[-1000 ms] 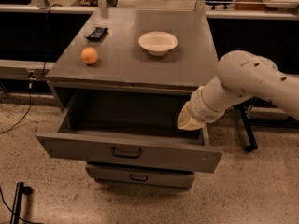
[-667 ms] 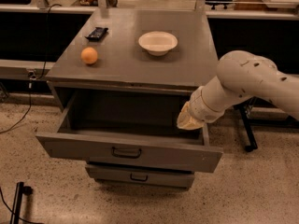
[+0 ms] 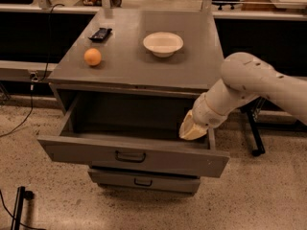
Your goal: Open top drawer
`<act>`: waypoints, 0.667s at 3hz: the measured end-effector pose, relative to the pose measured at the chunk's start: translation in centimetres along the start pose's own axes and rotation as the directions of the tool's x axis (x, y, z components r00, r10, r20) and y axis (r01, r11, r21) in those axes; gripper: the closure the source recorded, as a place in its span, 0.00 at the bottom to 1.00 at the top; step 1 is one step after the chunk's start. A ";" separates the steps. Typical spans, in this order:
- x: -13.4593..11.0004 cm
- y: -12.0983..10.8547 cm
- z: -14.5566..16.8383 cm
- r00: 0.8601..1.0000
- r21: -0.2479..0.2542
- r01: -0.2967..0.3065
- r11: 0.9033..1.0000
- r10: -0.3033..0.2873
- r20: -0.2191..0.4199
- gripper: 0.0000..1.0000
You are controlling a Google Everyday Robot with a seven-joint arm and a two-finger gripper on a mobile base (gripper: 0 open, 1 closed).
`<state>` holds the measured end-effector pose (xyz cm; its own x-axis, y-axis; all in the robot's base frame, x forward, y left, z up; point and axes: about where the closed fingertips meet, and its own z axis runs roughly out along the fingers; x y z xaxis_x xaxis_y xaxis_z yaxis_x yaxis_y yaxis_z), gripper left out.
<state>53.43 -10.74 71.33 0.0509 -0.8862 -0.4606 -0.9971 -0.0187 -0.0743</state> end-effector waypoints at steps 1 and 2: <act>-1.1 0.4 1.8 0.999 -0.057 0.002 0.998 0.000 0.038 1.00; -1.1 0.4 1.8 0.999 -0.057 0.002 0.998 0.000 0.038 1.00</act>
Offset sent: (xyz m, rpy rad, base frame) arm -0.0030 0.0162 -0.0096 0.0303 0.0442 0.0264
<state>53.09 -8.89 70.21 0.0528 -0.8680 -0.4938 -0.9986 -0.0466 -0.0247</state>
